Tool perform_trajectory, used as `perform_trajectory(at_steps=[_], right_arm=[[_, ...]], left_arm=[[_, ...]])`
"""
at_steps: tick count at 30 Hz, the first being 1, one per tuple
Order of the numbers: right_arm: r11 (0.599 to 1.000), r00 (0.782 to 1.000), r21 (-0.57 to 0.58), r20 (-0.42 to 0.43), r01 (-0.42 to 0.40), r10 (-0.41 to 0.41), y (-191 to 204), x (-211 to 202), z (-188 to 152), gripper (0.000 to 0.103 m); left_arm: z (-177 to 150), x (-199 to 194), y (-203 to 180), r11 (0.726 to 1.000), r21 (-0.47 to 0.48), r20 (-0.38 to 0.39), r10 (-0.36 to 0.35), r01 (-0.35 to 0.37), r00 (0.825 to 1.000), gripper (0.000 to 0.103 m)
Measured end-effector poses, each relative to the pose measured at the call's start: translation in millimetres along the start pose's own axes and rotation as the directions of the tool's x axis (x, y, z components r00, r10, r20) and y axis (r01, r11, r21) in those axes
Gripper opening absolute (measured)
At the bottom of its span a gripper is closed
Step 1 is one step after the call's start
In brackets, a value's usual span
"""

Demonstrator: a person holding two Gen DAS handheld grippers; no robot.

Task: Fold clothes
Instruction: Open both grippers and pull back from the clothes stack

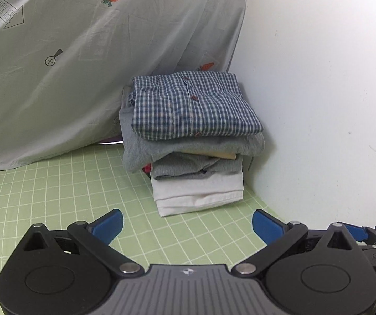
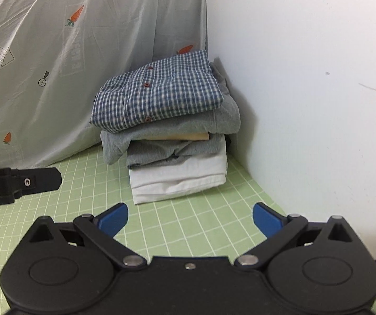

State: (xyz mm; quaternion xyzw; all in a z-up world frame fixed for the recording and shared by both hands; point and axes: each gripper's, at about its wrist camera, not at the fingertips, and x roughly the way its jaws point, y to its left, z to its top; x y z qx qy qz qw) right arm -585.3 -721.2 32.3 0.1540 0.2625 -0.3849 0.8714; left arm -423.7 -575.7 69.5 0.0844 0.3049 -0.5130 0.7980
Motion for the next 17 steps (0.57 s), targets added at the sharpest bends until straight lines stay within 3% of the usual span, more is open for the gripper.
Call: perform_trajectory(at_steps=[17], right_arm=[[0.999,1.000,0.033,-0.002,-0.004,0.004,-11,-13,-7,0.102]], left_arm=[[-3,-11,1,0.999,0.029,-0.021,-0.027,0.027,0.999,0.103]])
